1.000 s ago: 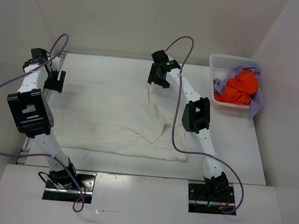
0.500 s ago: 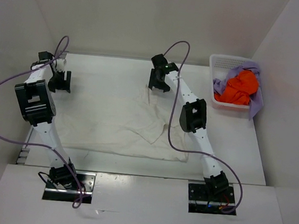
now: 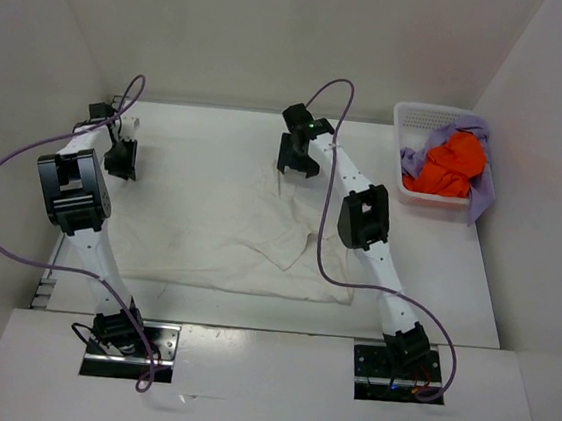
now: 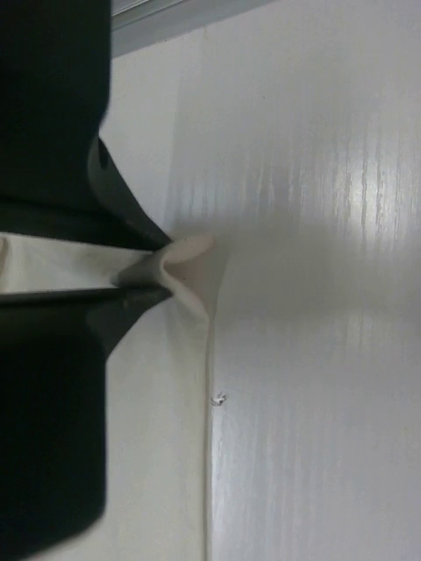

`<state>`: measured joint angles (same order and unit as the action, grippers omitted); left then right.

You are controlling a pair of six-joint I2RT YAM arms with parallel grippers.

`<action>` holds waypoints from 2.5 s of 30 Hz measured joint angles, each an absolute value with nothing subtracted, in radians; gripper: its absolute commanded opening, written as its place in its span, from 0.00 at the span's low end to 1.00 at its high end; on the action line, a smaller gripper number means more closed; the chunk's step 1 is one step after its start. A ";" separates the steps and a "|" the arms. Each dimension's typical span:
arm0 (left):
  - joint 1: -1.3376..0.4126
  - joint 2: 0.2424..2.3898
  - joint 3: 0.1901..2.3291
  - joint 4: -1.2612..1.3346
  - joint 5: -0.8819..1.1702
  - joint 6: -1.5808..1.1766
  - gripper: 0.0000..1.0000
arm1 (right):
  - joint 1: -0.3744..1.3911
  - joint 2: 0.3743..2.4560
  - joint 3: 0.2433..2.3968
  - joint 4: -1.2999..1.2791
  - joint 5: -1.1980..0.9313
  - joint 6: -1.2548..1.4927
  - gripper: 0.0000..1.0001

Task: Fold and stack the t-shirts
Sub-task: Grap the side of the flattened tshirt furthest away from the robot with both arms

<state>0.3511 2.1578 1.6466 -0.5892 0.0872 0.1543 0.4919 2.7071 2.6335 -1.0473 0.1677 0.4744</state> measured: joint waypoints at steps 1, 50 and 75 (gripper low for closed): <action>0.352 2.158 1.645 -0.588 0.090 0.154 0.21 | 0.493 2.701 2.623 -1.051 0.163 0.474 0.76; 0.243 2.328 1.921 -0.591 0.147 0.155 0.72 | 0.316 2.525 2.576 -1.093 0.031 0.398 0.00; 0.197 2.015 1.522 -0.504 0.075 0.296 0.00 | 0.321 2.129 2.043 -1.030 0.010 0.339 0.00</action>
<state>0.1970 2.0148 1.5215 -0.5041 0.0746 0.2962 0.3206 2.1292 2.0426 -1.0298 0.0097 0.3393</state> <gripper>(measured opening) 0.015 0.004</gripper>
